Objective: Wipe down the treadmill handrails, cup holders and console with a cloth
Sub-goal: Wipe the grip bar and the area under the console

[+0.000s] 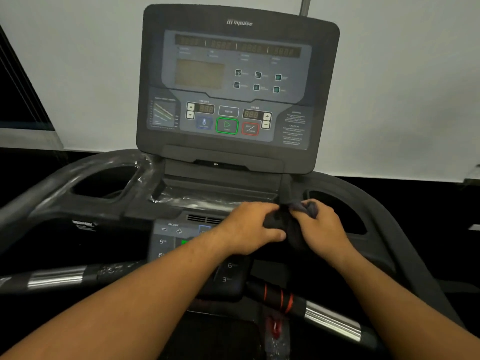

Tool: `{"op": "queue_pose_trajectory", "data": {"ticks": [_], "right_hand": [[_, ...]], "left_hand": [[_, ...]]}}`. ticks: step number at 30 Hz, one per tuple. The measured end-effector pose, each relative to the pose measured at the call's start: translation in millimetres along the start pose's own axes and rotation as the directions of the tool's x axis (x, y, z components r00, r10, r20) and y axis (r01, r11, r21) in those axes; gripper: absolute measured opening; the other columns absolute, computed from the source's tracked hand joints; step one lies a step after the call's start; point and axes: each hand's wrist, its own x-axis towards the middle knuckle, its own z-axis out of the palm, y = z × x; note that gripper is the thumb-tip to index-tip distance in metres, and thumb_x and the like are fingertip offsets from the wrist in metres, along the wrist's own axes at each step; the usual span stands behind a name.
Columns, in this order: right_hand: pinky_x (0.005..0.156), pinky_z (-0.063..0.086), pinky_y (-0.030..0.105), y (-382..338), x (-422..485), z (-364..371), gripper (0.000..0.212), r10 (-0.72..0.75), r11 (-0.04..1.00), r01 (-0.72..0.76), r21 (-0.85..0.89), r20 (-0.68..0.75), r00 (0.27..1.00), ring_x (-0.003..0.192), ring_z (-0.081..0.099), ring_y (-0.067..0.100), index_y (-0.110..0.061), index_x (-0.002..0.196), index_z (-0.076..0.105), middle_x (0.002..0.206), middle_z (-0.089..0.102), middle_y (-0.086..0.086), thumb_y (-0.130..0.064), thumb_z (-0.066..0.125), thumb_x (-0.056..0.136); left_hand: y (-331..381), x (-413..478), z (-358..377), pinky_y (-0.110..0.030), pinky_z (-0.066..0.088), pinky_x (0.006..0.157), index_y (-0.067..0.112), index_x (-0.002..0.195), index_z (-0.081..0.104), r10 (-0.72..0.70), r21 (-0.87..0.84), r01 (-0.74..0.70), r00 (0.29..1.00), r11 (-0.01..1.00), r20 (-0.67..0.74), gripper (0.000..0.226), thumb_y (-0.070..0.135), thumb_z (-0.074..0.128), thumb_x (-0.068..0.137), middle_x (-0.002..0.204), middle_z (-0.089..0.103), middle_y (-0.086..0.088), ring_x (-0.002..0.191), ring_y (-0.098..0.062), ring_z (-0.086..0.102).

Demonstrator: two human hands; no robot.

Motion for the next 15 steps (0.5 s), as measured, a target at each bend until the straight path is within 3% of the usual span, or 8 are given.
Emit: {"op": "queue_pose_trajectory", "data": {"ticks": [3,5,7,9,12,15], "right_hand": [[0.061,0.051,0.030,-28.6,-9.2,12.6,0.025,0.123,0.952,-0.125,0.281,0.024,0.992,0.071,0.065,0.020,-0.011,0.084,0.065,0.075,0.069,0.005,-0.034,0.061,0.089],[0.072,0.058,0.039,-40.8,-12.2,19.5,0.030,0.217,0.865,-0.233,0.443,0.088,0.972,0.080,0.070,0.023,-0.011,0.093,0.067,0.083,0.073,0.008,-0.040,0.059,0.090],[0.083,0.057,0.046,-46.6,-14.0,24.0,0.033,0.267,0.774,-0.302,0.556,0.145,0.953,0.087,0.072,0.025,-0.012,0.101,0.067,0.091,0.074,0.010,-0.042,0.058,0.091],[0.086,0.056,0.047,-50.6,-15.2,25.4,0.035,0.283,0.693,-0.349,0.630,0.208,0.936,0.090,0.072,0.026,-0.015,0.107,0.065,0.096,0.075,0.010,-0.044,0.056,0.092],[0.089,0.054,0.051,-54.3,-19.0,29.3,0.034,0.257,0.625,-0.362,0.691,0.256,0.932,0.094,0.071,0.029,-0.019,0.111,0.063,0.102,0.073,0.012,-0.046,0.054,0.093],[0.093,0.051,0.053,-54.5,-22.0,31.4,0.028,0.185,0.678,-0.280,0.679,0.211,0.960,0.101,0.069,0.028,-0.021,0.112,0.064,0.107,0.072,0.010,-0.040,0.051,0.096]], "left_hand": [[-5.6,-10.7,-5.5,-0.036,0.055,0.090,0.024,0.118,0.066,-0.082,-0.226,0.075,0.996,0.971,-0.021,0.051,0.043,0.078,0.073,0.106,0.071,0.009,0.094,-0.007,0.067],[-6.7,-14.1,-6.7,-0.039,0.056,0.088,0.021,0.113,0.067,-0.154,-0.342,0.118,0.985,0.932,-0.081,0.045,0.040,0.081,0.074,0.101,0.071,0.006,0.088,-0.008,0.068],[-6.5,-17.3,-7.6,-0.039,0.060,0.078,0.020,0.105,0.066,-0.244,-0.515,0.175,0.968,0.839,-0.067,0.035,0.033,0.082,0.077,0.091,0.070,0.003,0.077,-0.011,0.066],[-3.6,-21.6,-8.1,-0.031,0.058,0.069,0.020,0.105,0.063,-0.268,-0.633,0.217,0.963,0.743,0.015,0.030,0.030,0.079,0.081,0.089,0.067,0.000,0.076,-0.012,0.066],[-0.4,-23.7,-7.2,-0.027,0.054,0.070,0.016,0.125,0.057,-0.267,-0.683,0.224,0.963,0.695,0.043,0.046,0.031,0.075,0.085,0.090,0.064,-0.001,0.079,-0.012,0.063],[-4.1,-20.2,-14.6,-0.030,0.051,0.071,0.027,0.141,0.044,-0.267,-0.698,0.218,0.963,0.683,0.040,0.064,0.029,0.075,0.085,0.086,0.060,-0.002,0.079,-0.014,0.060]]}}
